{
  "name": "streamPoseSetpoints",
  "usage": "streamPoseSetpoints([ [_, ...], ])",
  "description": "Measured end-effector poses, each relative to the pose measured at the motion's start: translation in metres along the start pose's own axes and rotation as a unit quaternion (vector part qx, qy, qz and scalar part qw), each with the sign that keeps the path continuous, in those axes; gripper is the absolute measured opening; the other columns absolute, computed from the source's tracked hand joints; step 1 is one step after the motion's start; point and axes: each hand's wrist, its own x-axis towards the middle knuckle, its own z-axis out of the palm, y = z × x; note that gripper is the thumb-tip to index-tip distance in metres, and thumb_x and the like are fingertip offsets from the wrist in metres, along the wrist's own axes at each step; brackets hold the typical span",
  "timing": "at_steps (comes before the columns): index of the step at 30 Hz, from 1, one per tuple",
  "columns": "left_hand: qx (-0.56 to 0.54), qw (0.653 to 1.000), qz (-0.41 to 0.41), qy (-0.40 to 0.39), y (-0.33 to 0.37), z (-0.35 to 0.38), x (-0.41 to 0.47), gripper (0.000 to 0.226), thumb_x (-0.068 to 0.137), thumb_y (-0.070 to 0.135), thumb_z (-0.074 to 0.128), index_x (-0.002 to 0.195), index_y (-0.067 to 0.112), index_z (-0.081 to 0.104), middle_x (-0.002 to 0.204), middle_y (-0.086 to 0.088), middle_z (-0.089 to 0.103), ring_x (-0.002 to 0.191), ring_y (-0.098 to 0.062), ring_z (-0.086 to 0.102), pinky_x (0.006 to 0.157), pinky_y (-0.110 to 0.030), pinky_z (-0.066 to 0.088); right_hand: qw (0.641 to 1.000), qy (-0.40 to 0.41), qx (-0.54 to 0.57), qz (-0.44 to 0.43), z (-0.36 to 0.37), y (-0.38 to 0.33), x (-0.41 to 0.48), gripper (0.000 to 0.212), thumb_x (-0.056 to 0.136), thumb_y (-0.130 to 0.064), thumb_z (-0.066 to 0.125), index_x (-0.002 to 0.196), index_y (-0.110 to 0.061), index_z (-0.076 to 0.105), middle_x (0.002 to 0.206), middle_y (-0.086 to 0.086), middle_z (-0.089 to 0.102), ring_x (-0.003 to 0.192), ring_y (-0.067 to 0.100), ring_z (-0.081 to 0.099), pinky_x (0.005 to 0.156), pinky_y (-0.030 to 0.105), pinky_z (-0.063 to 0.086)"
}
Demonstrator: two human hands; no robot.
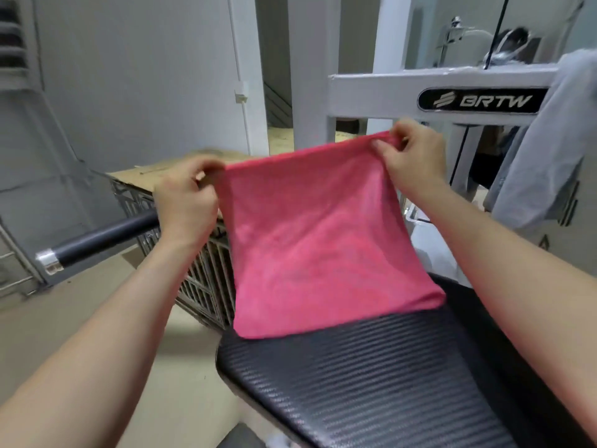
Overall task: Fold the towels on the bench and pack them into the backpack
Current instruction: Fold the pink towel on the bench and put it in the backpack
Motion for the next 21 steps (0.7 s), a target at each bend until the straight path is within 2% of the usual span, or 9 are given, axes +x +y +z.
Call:
streamPoseSetpoints([
  [2, -0.102, 0.991, 0.032, 0.085, 0.022, -0.003, 0.021, 0.039, 0.068, 0.002, 0.045, 0.087, 0.023, 0.071, 0.079, 0.007, 0.067, 0.076, -0.019, 0.069, 0.072, -0.038, 0.057, 0.988, 0.135, 0.027, -0.073, -0.016, -0.013, 0.0, 0.016, 0.08, -0.016, 0.064, 0.071, -0.008, 0.055, 0.067, 0.001, 0.049, 0.063, 0.015, 0.042, 0.059, 0.029, 0.03],
  [5, -0.192, 0.977, 0.022, 0.087, 0.045, -0.005, 0.016, 0.047, 0.068, -0.007, 0.041, 0.086, 0.028, 0.066, 0.076, 0.013, 0.064, 0.071, -0.018, 0.07, 0.069, -0.038, 0.058, 0.98, 0.168, 0.053, -0.089, -0.042, -0.018, -0.02, 0.007, 0.079, -0.002, 0.057, 0.086, -0.004, 0.056, 0.073, 0.001, 0.054, 0.066, 0.016, 0.049, 0.062, 0.029, 0.039],
  [7, -0.149, 0.989, -0.004, 0.014, 0.036, -0.005, -0.015, 0.049, 0.073, -0.008, 0.047, 0.092, 0.032, 0.069, 0.081, 0.011, 0.064, 0.077, -0.025, 0.069, 0.072, -0.039, 0.058, 0.994, 0.083, 0.072, -0.024, -0.059, -0.007, -0.045, 0.031, 0.08, 0.005, 0.053, 0.105, -0.014, 0.052, 0.084, 0.001, 0.059, 0.073, 0.018, 0.058, 0.066, 0.028, 0.048],
  [9, -0.077, 0.991, -0.005, -0.107, 0.017, -0.006, -0.049, 0.049, 0.077, -0.007, 0.06, 0.089, 0.039, 0.07, 0.085, 0.011, 0.068, 0.081, -0.02, 0.067, 0.078, -0.039, 0.056, 0.995, -0.035, 0.076, 0.045, -0.075, 0.011, -0.073, 0.046, 0.081, 0.009, 0.056, 0.109, -0.027, 0.055, 0.087, -0.004, 0.062, 0.078, 0.013, 0.062, 0.068, 0.02, 0.052],
  [11, -0.002, 0.969, 0.014, -0.245, 0.006, -0.009, -0.086, 0.046, 0.077, -0.005, 0.068, 0.082, 0.041, 0.07, 0.081, 0.01, 0.069, 0.077, -0.008, 0.063, 0.078, -0.031, 0.052, 0.986, -0.138, 0.045, 0.085, -0.085, 0.035, -0.096, 0.036, 0.08, 0.007, 0.063, 0.088, -0.028, 0.067, 0.076, -0.008, 0.063, 0.07, 0.008, 0.057, 0.064, 0.015, 0.045],
  [12, 0.02, 0.952, 0.034, -0.305, 0.006, -0.01, -0.102, 0.036, 0.078, 0.0, 0.07, 0.08, 0.036, 0.072, 0.078, 0.011, 0.069, 0.076, -0.007, 0.062, 0.078, -0.032, 0.051, 0.978, -0.173, 0.037, 0.114, -0.088, 0.044, -0.106, 0.034, 0.078, 0.007, 0.064, 0.076, -0.026, 0.068, 0.068, -0.003, 0.063, 0.064, 0.01, 0.053, 0.06, 0.015, 0.041],
  [14, 0.046, 0.923, 0.079, -0.373, 0.02, -0.017, -0.126, 0.016, 0.076, 0.014, 0.067, 0.081, 0.027, 0.076, 0.074, 0.014, 0.065, 0.077, -0.009, 0.061, 0.077, -0.035, 0.051, 0.967, -0.203, 0.007, 0.154, -0.092, 0.06, -0.122, 0.036, 0.076, 0.009, 0.062, 0.062, -0.024, 0.067, 0.061, 0.005, 0.062, 0.061, 0.014, 0.05, 0.054, 0.016, 0.038],
  [18, 0.04, 0.864, 0.107, -0.491, 0.064, -0.029, -0.151, 0.017, 0.074, 0.016, 0.065, 0.087, 0.026, 0.072, 0.075, 0.016, 0.068, 0.071, 0.0, 0.059, 0.07, -0.023, 0.047, 0.965, -0.199, -0.097, 0.137, -0.098, 0.075, -0.142, 0.036, 0.072, 0.016, 0.051, 0.063, -0.015, 0.067, 0.065, 0.003, 0.063, 0.071, 0.022, 0.057, 0.063, 0.023, 0.038],
  [21, -0.019, 0.819, 0.122, -0.56, 0.096, -0.034, -0.178, 0.011, 0.078, 0.026, 0.064, 0.088, 0.026, 0.066, 0.076, 0.012, 0.067, 0.068, -0.001, 0.058, 0.065, -0.019, 0.045, 0.961, -0.192, -0.129, 0.152, -0.109, 0.078, -0.147, 0.038, 0.07, 0.016, 0.045, 0.063, -0.013, 0.067, 0.074, 0.007, 0.066, 0.08, 0.025, 0.059, 0.074, 0.025, 0.04],
])
